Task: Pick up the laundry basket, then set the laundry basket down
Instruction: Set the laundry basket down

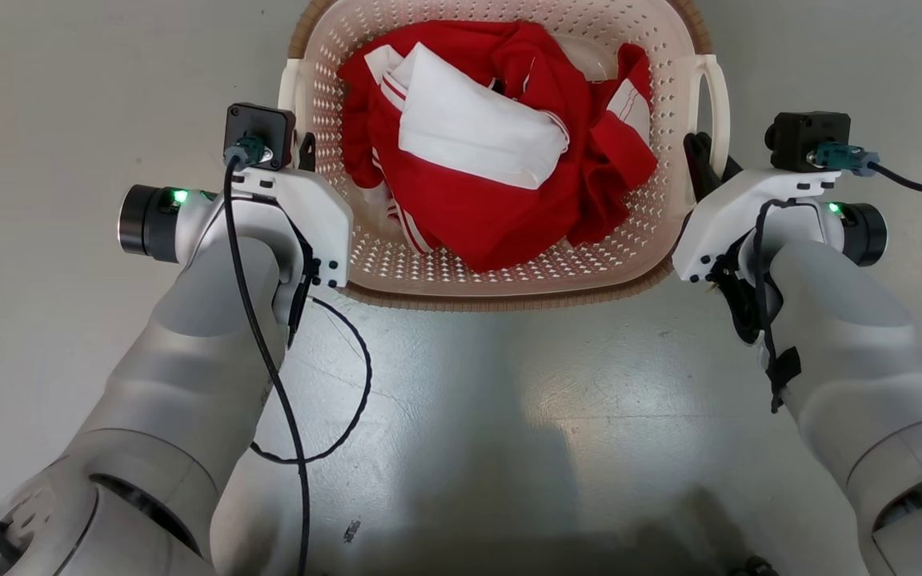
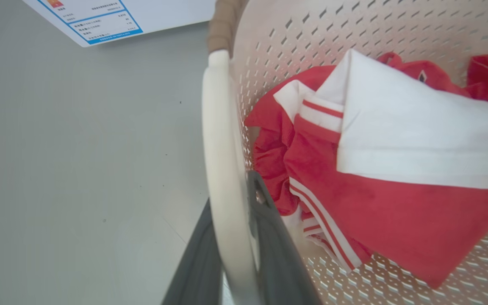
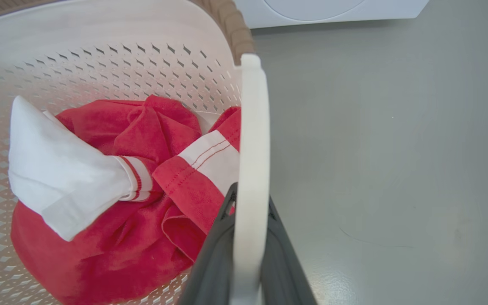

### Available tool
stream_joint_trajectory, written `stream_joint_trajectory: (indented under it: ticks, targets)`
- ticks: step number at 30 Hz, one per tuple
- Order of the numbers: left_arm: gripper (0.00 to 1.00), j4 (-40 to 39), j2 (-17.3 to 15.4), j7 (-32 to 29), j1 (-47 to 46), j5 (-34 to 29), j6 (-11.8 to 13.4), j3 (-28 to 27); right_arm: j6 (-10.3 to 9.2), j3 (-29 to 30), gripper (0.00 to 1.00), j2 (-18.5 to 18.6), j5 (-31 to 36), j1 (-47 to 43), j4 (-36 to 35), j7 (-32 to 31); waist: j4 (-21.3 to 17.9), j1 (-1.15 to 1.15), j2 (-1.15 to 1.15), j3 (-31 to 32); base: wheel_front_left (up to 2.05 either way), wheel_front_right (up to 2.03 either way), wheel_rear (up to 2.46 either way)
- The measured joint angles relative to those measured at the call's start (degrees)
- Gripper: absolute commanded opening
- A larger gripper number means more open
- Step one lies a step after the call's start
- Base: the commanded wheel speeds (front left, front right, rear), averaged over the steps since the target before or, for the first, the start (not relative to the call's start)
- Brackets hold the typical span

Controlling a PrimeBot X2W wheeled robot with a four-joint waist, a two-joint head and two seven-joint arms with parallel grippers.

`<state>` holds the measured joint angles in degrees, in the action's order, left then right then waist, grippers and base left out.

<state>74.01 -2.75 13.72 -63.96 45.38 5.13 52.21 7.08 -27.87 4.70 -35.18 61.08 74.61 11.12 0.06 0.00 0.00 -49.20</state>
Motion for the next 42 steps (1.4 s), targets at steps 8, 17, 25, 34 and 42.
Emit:
stream_joint_trajectory:
  ticks: [8,17,25,34,42]
  targets:
    - [0.00,0.0,0.0,0.2,-0.2,0.0,0.0,-0.2,0.00,2.3,0.00,-0.1,2.5,0.0,0.0,0.0,-0.1,0.00,0.00,-0.5,0.00,0.00,0.00]
    - [0.00,0.0,0.1,0.2,-0.7,-0.2,0.0,-0.3,0.04,4.9,0.00,-0.3,5.3,0.0,-0.1,0.0,-0.1,0.00,0.00,-0.8,0.00,0.00,0.00]
    - [0.00,-0.1,0.3,0.2,-0.7,-0.3,0.2,-0.4,0.04,7.0,0.00,-0.4,7.3,0.0,-0.1,0.0,-0.2,0.00,0.00,-0.8,0.00,0.00,0.00]
    - [1.00,-0.5,0.4,0.8,-1.4,-0.6,0.5,-0.8,0.04,9.4,0.50,-0.4,10.0,0.0,0.0,0.0,0.0,0.00,0.00,-1.2,0.00,0.00,0.00]
    - [1.00,-1.6,0.7,0.9,-1.6,-0.9,1.0,-1.8,0.05,12.4,1.00,-0.5,12.8,0.0,-0.1,0.0,0.2,0.00,0.00,-1.5,0.00,0.00,0.00]
